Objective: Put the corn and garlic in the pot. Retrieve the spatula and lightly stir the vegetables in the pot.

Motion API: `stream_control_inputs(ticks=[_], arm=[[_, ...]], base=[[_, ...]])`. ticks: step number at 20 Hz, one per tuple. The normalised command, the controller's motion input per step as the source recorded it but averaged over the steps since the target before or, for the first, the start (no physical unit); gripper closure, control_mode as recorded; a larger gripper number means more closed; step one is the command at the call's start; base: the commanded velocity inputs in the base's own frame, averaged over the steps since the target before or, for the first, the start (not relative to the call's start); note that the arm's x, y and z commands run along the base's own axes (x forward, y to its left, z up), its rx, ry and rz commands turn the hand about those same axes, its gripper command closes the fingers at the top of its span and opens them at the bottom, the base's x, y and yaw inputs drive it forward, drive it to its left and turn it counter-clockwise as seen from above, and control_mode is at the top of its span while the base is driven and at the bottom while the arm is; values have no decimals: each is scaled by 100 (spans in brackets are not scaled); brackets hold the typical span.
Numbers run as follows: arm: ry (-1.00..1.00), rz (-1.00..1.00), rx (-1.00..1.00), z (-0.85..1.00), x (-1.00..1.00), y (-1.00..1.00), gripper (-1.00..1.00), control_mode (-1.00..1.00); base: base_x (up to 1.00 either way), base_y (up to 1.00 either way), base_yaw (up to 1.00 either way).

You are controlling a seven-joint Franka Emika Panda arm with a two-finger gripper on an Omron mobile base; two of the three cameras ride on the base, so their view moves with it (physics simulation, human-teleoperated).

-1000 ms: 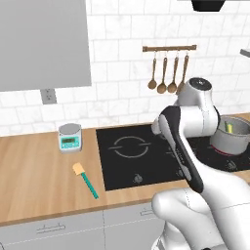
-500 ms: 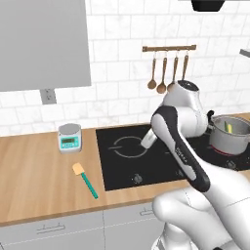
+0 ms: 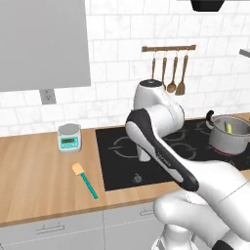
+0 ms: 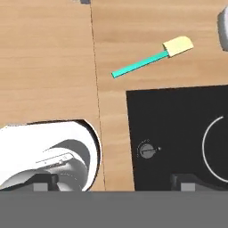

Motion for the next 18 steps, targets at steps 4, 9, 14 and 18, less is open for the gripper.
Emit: stream_control_inputs(ticks=[4, 9, 14, 18], arm=[[-6, 84, -43, -15, -33, 39, -100, -100], [-6, 84, -36, -21, -29, 21, -100, -100], [-2, 85, -29, -27, -8, 2, -100, -100], [0, 74, -13, -26, -1, 14, -100, -100]], base=[[0, 0, 0], [0, 0, 0], [0, 0, 0], [0, 0, 0]])
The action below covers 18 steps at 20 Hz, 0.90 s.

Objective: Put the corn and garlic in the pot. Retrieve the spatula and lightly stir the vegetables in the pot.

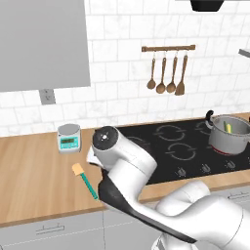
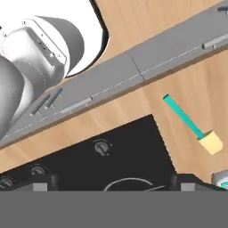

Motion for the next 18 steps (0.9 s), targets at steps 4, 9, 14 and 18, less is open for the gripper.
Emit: stream_control_inputs(ticks=[4, 9, 14, 18], arm=[[0, 50, -7, -15, 0, 54, -100, -100], [0, 27, -6, -21, 0, 56, -100, -100], [1, 18, -4, -27, 3, 43, -100, -100], [1, 8, 0, -32, 7, 6, -100, -100]], base=[[0, 0, 0], [0, 0, 0], [0, 0, 0], [0, 0, 0]])
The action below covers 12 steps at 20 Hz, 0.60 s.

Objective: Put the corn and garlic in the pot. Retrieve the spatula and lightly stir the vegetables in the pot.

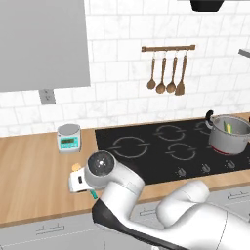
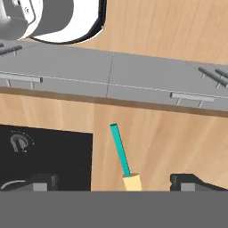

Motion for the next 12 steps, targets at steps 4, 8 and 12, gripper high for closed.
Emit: stream_control_inputs(ticks=[4, 8, 12], arm=[[2, 3, 0, -49, 36, 0, -100, -100], [3, 1, 0, -42, 49, 0, -100, -100], [5, 0, 0, -51, 35, 0, -100, -100]], base=[[0, 0, 0], [0, 0, 0], [0, 0, 0]])
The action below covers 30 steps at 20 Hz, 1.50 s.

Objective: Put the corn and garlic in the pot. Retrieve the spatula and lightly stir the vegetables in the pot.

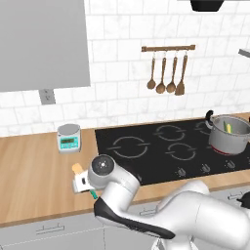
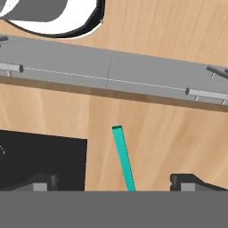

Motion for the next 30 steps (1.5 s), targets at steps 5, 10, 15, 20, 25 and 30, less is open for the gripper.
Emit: stream_control_inputs(ticks=[5, 10, 15, 20, 25, 30], arm=[[8, 0, 0, -60, 29, 0, -100, -100], [10, 1, 0, -52, 25, 11, -100, -100], [7, 0, 0, -38, 8, 32, -100, -100], [5, 0, -1, -34, 26, 14, -100, -100], [0, 0, -3, -49, 37, 0, 100, -100], [0, 0, 0, -58, 5, -7, 100, -100]], base=[[0, 0, 0], [0, 0, 0], [0, 0, 0], [0, 0, 0], [0, 0, 0], [0, 0, 0]])
